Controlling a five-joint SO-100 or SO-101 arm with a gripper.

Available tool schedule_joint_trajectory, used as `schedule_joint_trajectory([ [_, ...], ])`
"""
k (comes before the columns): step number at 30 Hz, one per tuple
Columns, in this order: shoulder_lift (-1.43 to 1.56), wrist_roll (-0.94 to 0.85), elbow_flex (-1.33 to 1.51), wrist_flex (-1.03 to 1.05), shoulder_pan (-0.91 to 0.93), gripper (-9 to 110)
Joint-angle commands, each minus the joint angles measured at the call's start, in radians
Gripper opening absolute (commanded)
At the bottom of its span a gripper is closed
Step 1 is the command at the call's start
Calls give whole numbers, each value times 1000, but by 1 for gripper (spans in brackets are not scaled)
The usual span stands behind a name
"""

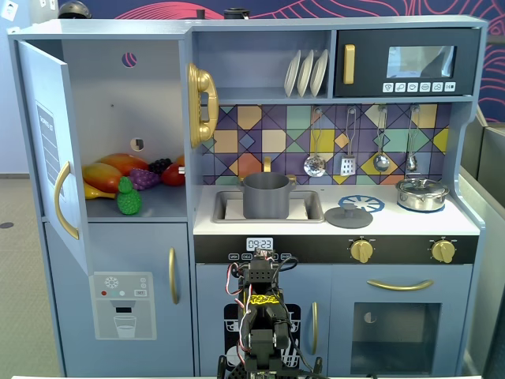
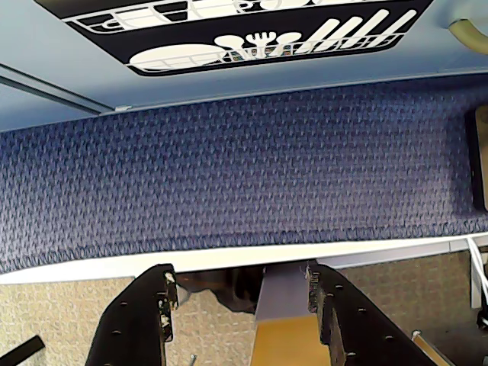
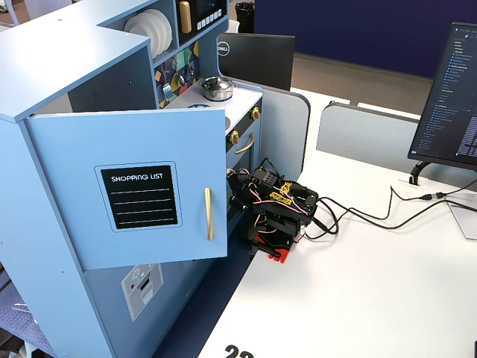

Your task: Pick up the green pineapple from the left cabinet and place it in the gray recipient

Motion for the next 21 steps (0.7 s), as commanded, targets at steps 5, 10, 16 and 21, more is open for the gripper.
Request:
schedule_joint_trajectory([
  [5, -5, -37, 0, 183, 61, 0],
  [10, -5, -46, 0, 183, 63, 0],
  [16, -8, -60, -2, 46, -130, 0],
  [21, -15, 110, -84, -545, -495, 0],
])
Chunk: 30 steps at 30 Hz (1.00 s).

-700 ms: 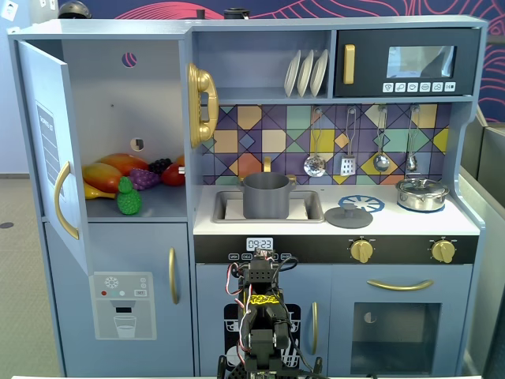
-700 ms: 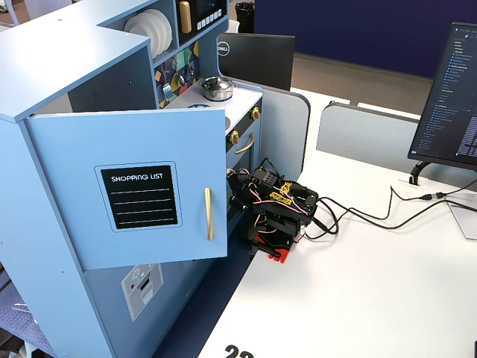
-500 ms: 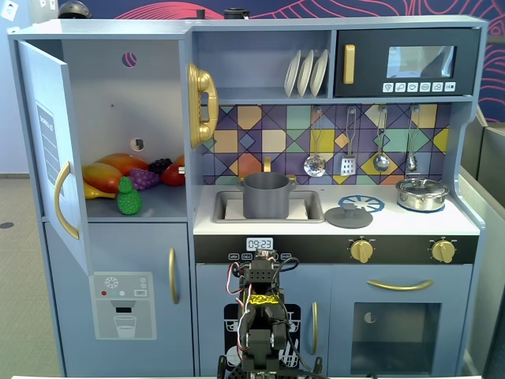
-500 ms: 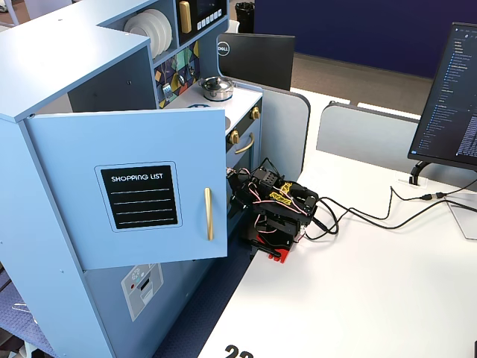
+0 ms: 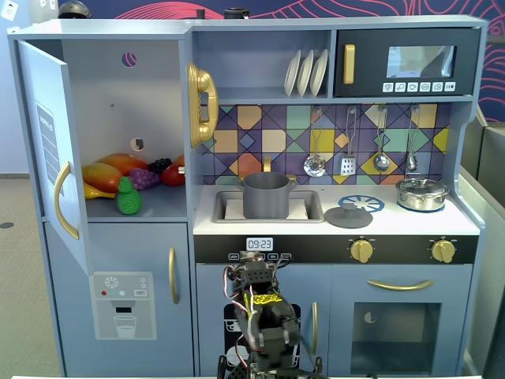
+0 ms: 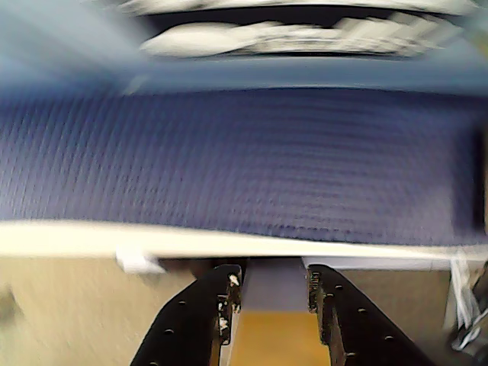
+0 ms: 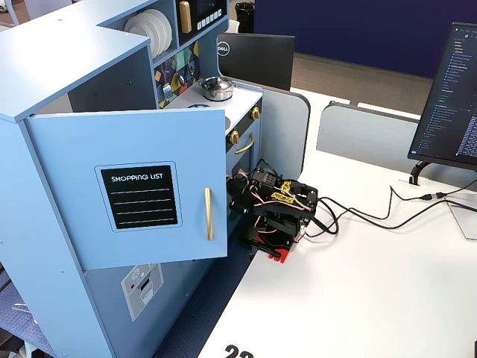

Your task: Pick up the green pineapple from the left cabinet and place it in the gray recipient

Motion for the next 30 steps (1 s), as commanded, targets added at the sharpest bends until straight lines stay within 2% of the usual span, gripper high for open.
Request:
schedule_joint_trajectory([
  [1, -28, 94, -133, -528, -284, 0],
  [3, -101, 58, -192, -853, -371, 0],
  [6, -235, -37, -308, -1100, -460, 2],
  [12, -425, -60, -495, -1224, -471, 21],
  [19, -541, -97, -584, -1293, -508, 32],
  [25, -664, -127, -630, -1387, -545, 33],
  [30, -815, -80, -707, -1411, -535, 33],
])
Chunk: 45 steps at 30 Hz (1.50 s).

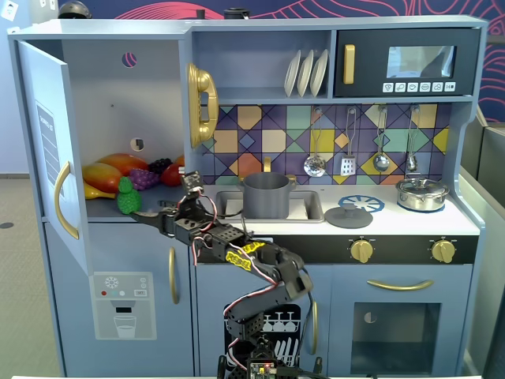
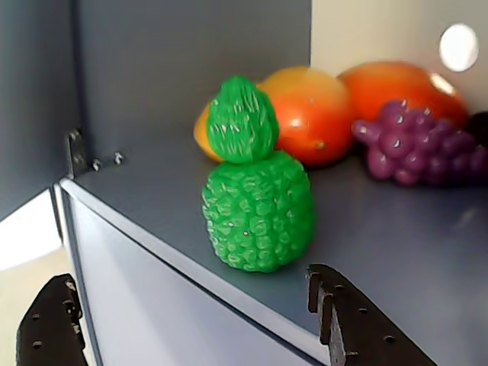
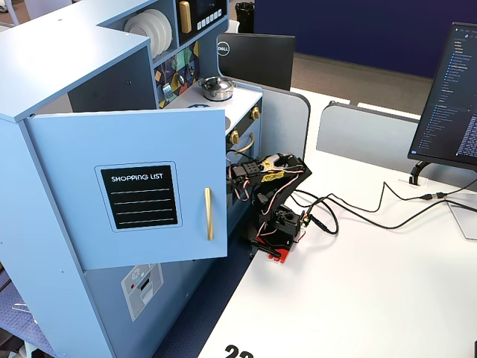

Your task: Pick up the green pineapple from the left cabinet and place it in the gray recipient

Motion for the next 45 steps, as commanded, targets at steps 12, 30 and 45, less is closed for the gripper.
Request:
schedule_joint_trajectory([
  [12, -370, 17, -311, -193, 15, 38],
  [30, -667, 9, -598, -196, 23, 35],
  [45, -488, -28, -644, -84, -81, 0],
])
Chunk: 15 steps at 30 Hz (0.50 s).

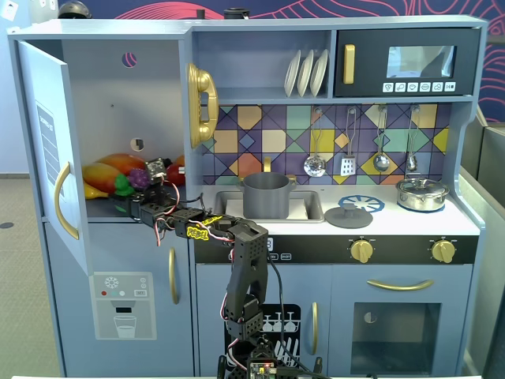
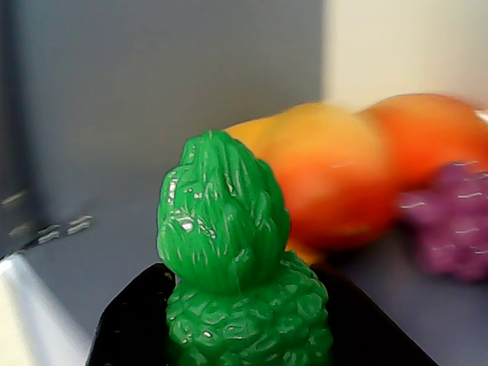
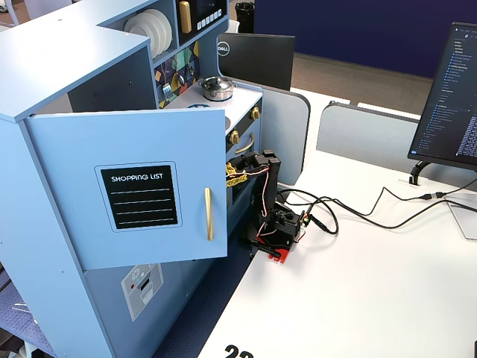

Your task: Pick up the green pineapple from the left cabinet and place it in the gray recipient

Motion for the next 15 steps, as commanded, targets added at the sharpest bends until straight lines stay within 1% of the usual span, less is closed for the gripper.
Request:
schedule_joint_trajectory([
  [1, 285, -15, 0, 72, -60, 0],
  [6, 701, -91, 212, 210, -126, 0],
  [9, 953, -104, 342, 291, -112, 0],
  [11, 1097, -104, 403, 342, -46, 0],
  [15, 1252, -55, 423, 449, 204, 0],
])
